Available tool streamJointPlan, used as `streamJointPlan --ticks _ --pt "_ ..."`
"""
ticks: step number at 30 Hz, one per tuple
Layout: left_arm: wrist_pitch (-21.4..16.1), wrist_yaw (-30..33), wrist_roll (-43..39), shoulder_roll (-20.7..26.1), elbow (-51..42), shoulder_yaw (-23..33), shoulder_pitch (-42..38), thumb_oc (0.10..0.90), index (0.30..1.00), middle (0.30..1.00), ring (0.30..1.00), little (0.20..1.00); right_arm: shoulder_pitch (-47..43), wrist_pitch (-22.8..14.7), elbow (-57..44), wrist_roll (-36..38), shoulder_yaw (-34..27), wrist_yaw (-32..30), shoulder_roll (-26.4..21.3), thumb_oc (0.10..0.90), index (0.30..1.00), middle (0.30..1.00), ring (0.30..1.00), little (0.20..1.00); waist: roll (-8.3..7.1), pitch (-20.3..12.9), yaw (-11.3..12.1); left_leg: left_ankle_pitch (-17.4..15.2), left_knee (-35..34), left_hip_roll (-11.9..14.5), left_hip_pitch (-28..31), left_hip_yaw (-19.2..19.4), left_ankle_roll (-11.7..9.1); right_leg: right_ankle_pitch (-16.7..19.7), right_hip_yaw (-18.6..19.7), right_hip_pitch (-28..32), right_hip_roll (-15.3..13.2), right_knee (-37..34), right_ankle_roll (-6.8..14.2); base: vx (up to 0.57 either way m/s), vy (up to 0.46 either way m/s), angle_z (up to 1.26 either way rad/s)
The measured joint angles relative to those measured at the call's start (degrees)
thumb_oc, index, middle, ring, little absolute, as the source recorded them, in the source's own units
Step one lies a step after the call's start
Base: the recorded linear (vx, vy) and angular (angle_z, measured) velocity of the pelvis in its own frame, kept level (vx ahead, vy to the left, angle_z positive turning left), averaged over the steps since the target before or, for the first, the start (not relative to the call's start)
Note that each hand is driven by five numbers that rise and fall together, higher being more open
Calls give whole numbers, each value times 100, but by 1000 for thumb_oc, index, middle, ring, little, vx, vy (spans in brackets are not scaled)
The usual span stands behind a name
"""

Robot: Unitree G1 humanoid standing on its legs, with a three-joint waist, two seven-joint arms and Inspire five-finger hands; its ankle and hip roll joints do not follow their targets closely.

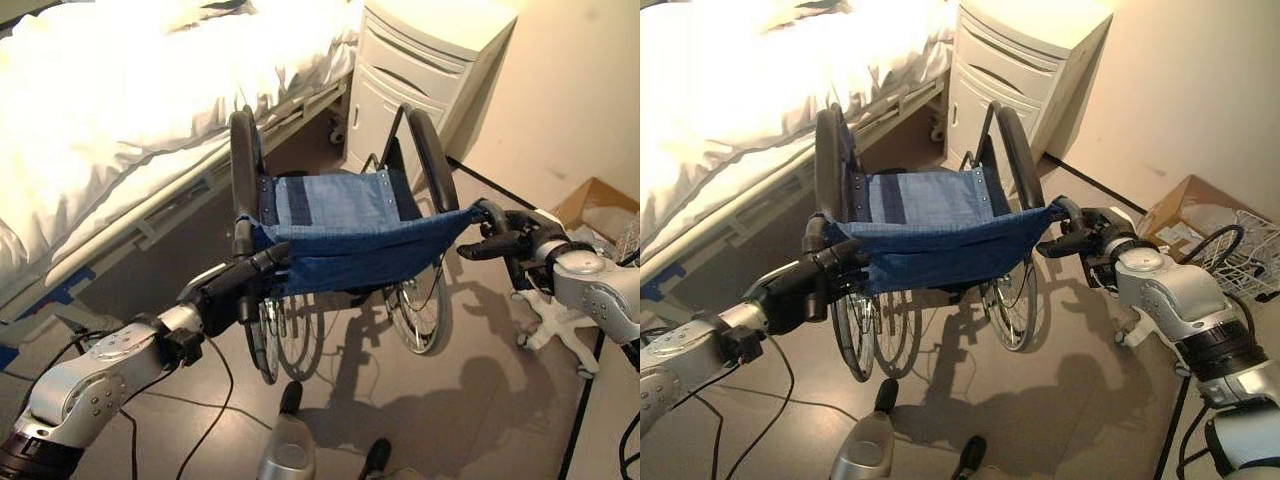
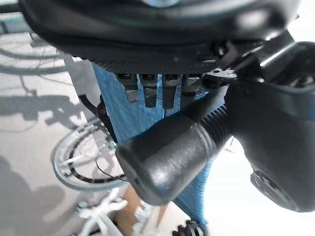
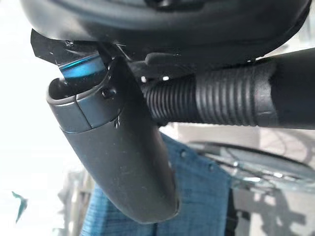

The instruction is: Push the wheelchair next to the bed

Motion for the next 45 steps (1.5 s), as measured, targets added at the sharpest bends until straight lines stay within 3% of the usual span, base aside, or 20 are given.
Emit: streamJointPlan --ticks 4,7,9,13,17,23,31,39,41,45 --pt "-13 -272 561 27 -81 453 449 800 900 900 900 900 473 0 -350 92 -753 0 -31 800 900 900 900 900 136 8 -45 -11 -3 4 4 3 -13 -20 11 -5 8 -2 -7 -41 -8 -2" --pt "-90 -361 1089 50 177 1176 840 800 900 900 900 900 647 -9 -563 260 -1289 -10 -85 800 900 900 900 900 176 9 -144 -16 -2 6 18 0 -20 -55 2 18 15 -2 -4 -4 0 2" --pt "-385 -373 1264 128 188 1605 920 800 900 900 900 900 755 -12 -680 280 -1411 -9 -104 800 900 900 900 900 181 9 -144 -17 -2 1 23 -4 -20 -73 -14 47 16 -2 3 -20 5 12" --pt "-641 168 1730 310 1084 3083 906 800 900 900 900 900 1112 -87 -727 287 -1799 -10 -105 800 900 900 900 900 191 11 -114 -32 -11 -39 22 -4 -12 -85 -29 56 -16 -2 17 -24 7 5" --pt "-646 472 1907 479 1766 3820 1029 800 900 900 900 900 1623 -128 -745 453 -2368 -11 -116 800 900 900 900 900 192 9 50 -54 -13 -136 18 -11 20 -101 -39 86 -98 0 67 -21 5 10" --pt "-653 380 1894 401 1753 3774 1627 800 900 900 900 900 2063 -143 -795 479 -2741 -22 -178 800 900 900 900 900 164 4 103 -83 -11 -201 -37 6 21 -107 -29 67 -214 20 110 -10 12 6" --pt "-684 343 1896 88 1624 3746 1644 800 900 900 900 900 2398 -244 -875 486 -2989 -21 17 800 900 900 900 900 93 -39 136 -64 -10 -238 -61 -2 63 -119 -29 70 -201 8 147 -7 6 1" --pt "-701 358 2038 -602 1564 3093 1740 800 900 900 900 900 2875 -950 -744 762 -3461 -390 1300 800 900 900 900 900 14 -91 76 -59 -14 -243 -100 34 69 -154 -6 82 -233 18 170 -47 26 7" --pt "-663 287 2054 -824 1592 2959 1854 800 900 900 900 900 3153 -1320 -610 1174 -3552 -420 1731 800 900 900 900 900 -62 -180 44 -59 -51 -209 -102 259 109 -195 24 33 -286 36 198 -36 35 9" --pt "-626 234 1992 -962 2095 2672 1867 800 900 900 900 900 3402 -1643 -362 1913 -3630 -102 1854 800 900 900 900 900 -146 -402 -19 27 -181 -261 -61 497 183 -204 214 -28 -365 26 234 -18 68 -4"
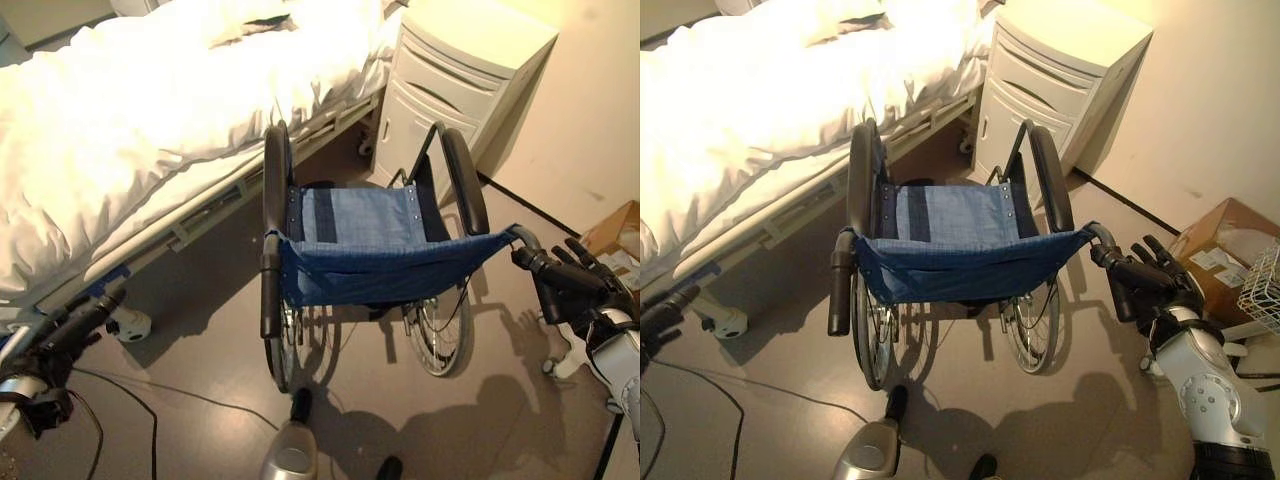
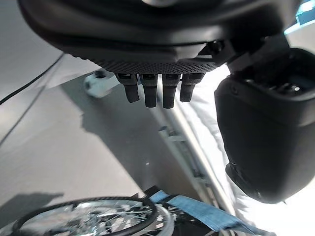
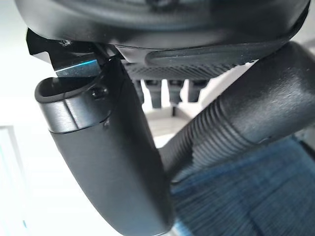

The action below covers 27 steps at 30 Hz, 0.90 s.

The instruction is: Push the wheelchair next to the bed

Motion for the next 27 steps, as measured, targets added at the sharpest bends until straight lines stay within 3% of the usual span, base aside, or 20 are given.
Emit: streamJointPlan --ticks 3,6,9,10,15,20,24,27 --pt "-2 -41 -125 -64 547 -81 28 800 900 900 900 900 -9 -457 356 786 -213 292 614 800 900 900 900 900 -39 -130 -167 9 -101 -20 103 103 12 3 102 -6 -35 0 5 -8 75 -16" --pt "3 -16 -190 -399 917 -363 128 800 900 900 900 900 185 -1019 1223 1130 -899 418 1130 800 900 900 900 900 49 -317 -443 19 -246 -73 188 217 26 23 163 -53 -96 -12 44 -5 54 -26" --pt "-10 -2 -295 -825 1280 -568 123 800 900 900 900 900 440 -1254 1928 1326 -1077 923 1189 800 900 900 900 900 188 -392 -724 32 -247 -67 193 321 53 68 285 -134 -97 -31 118 -6 35 -28" --pt "-15 7 -341 -1031 1547 -753 46 800 900 900 900 900 624 -1285 2157 1526 -1073 1297 1213 800 900 900 900 900 291 -425 -938 32 -249 -35 193 342 52 68 302 -149 -73 -31 117 -3 27 -16" --pt "-71 1 -333 -1895 2472 -1415 -389 800 900 900 900 900 870 -1525 2509 2486 -920 2826 1539 800 900 900 900 900 651 -495 -1287 6 -253 63 299 432 -1 110 428 -173 -23 -33 93 19 28 -27" --pt "-145 -204 -320 -2309 3230 -1841 -595 800 900 900 900 900 552 -1653 2539 2722 -795 4002 1751 800 900 900 900 900 779 -582 -1301 -20 -254 76 368 429 -35 97 425 -138 -14 -36 81 52 39 -2" --pt "-146 -192 -316 -2317 3566 -1858 -637 800 900 900 900 900 279 -1690 2833 2806 -766 4037 1764 800 900 900 900 900 742 -609 -1218 -17 -252 67 380 409 -31 96 421 -103 -14 -34 79 82 11 5" --pt "-188 -23 -320 -2383 3908 -1865 -733 800 900 900 900 900 76 -1648 3736 2556 -698 3539 1799 800 900 900 900 900 645 -698 -1165 -18 -252 62 421 395 -32 83 408 -50 -11 -34 86 61 -17 4"
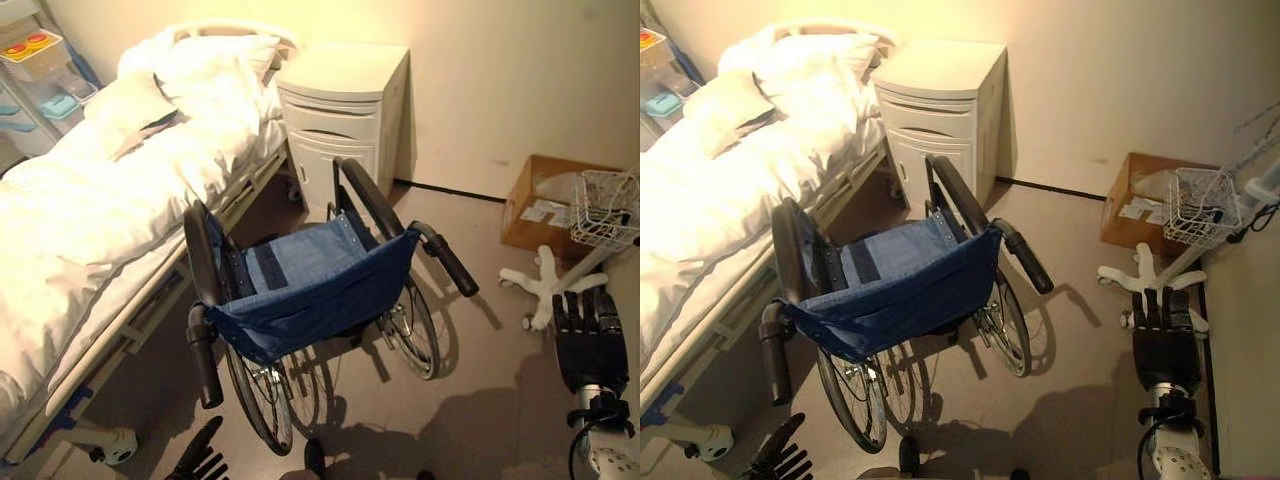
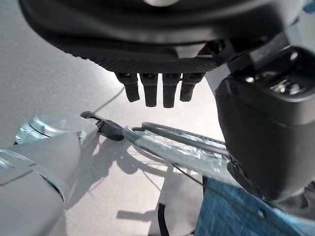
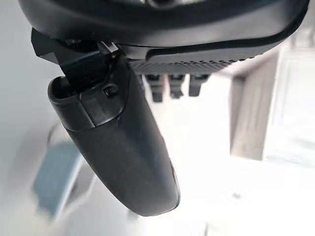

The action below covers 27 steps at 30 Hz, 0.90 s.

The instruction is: Push the wheelchair next to the bed

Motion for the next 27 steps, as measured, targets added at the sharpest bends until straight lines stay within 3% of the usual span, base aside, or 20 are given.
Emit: streamJointPlan --ticks 7,10,12,19,23,27 --pt "102 281 -2 -375 757 -227 -265 800 900 900 900 900 197 427 1809 -721 616 -983 321 800 900 900 900 900 -180 -131 13 -22 -18 1 86 -64 -24 -13 -30 111 5 -3 -8 14 -10 1" --pt "172 337 1 -639 1404 -398 -491 800 900 900 900 900 269 722 2729 -1406 1230 -1373 457 800 900 900 900 900 -187 -151 19 -20 -41 7 97 -89 -24 -34 -67 141 5 -15 14 12 -11 3" --pt "193 464 2 -811 1959 -546 -636 800 900 900 900 900 288 1086 3372 -2327 1656 -1633 567 800 900 900 900 900 -184 -211 30 -34 -42 12 104 -115 -3 -64 -126 169 4 -19 -29 20 -6 8" --pt "33 1046 203 -985 2562 -862 -742 800 900 900 900 900 166 1457 3739 -4761 2316 -2243 668 800 900 900 900 900 -208 -311 98 -33 -40 8 124 -226 -3 -73 -194 252 40 -21 -82 5 0 7" --pt "-183 1460 224 -1014 2557 -981 -803 800 900 900 900 900 -157 1440 3398 -6433 3263 -2249 580 800 900 900 900 900 -223 -364 123 -25 -38 9 136 -288 -12 -77 -279 298 50 -22 -79 -18 3 7" --pt "-465 1599 380 -1028 2439 -1236 -909 800 900 900 900 900 -282 1459 3409 -6941 3565 -2031 661 800 900 900 900 900 -231 -375 290 -9 -37 4 142 -383 -38 -107 -340 367 69 -20 -83 -18 -3 13"
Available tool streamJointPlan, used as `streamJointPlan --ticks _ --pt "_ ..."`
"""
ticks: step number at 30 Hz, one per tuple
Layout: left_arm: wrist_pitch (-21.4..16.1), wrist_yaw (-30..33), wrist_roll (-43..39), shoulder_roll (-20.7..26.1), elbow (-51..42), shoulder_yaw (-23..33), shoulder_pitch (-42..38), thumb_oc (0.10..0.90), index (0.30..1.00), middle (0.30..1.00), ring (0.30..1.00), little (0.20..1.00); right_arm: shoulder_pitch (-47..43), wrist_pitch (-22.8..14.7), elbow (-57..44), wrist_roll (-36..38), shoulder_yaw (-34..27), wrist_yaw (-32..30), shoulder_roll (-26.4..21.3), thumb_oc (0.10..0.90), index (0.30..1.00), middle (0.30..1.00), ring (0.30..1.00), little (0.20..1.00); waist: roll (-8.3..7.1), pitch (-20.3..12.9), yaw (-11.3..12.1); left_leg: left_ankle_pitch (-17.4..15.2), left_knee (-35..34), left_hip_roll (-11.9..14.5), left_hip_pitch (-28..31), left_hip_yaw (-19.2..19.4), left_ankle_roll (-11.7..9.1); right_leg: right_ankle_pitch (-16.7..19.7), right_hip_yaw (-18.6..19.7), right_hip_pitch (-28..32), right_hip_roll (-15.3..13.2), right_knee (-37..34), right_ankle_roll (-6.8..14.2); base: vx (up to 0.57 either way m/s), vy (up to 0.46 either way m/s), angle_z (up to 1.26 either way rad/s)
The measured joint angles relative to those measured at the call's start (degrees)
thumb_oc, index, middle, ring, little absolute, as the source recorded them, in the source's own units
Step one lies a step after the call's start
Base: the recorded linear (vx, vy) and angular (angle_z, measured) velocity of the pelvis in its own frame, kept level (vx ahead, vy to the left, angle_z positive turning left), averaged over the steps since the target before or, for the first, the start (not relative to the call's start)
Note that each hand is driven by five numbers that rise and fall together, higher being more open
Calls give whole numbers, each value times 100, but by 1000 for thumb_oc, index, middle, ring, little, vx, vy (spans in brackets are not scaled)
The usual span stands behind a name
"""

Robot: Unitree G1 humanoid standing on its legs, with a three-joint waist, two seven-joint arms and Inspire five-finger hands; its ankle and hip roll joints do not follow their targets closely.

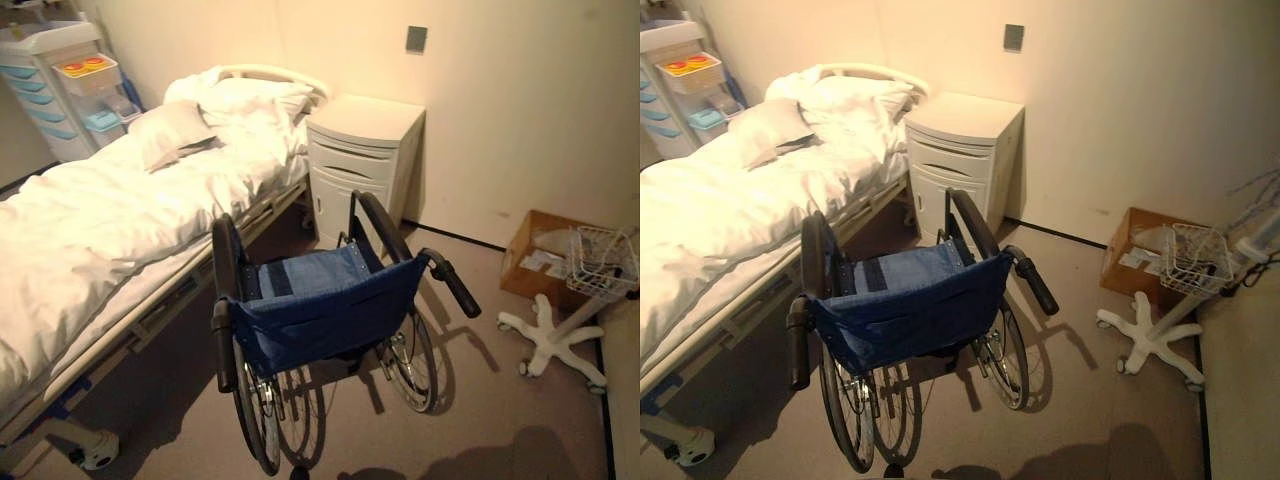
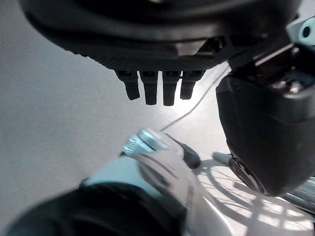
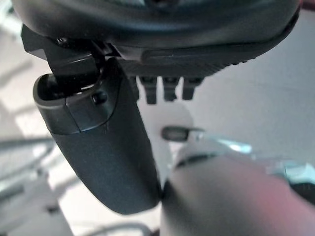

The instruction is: Push the wheelchair next to the bed

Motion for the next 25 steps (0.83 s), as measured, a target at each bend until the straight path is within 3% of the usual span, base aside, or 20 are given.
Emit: streamJointPlan --ticks 5,12,25 --pt "-207 29 360 7 -129 -301 -10 800 900 900 900 900 -81 -4 16 -248 31 178 71 800 900 900 900 900 25 -8 12 19 33 -5 1 -23 23 3 -16 10 2 2 18 -3 -1 1" --pt "-350 -145 747 52 -147 -564 -8 800 900 900 900 900 -98 -362 75 -646 222 302 103 800 900 900 900 900 29 -6 -9 10 13 -3 12 -46 8 -8 -81 49 2 0 13 0 12 2" --pt "-273 -457 735 58 -74 -544 52 800 900 900 900 900 -64 -150 250 16 -26 909 76 800 900 900 900 900 86 -31 -34 -1 -3 -1 77 -45 -1 -55 -91 115 6 0 -22 0 0 0"
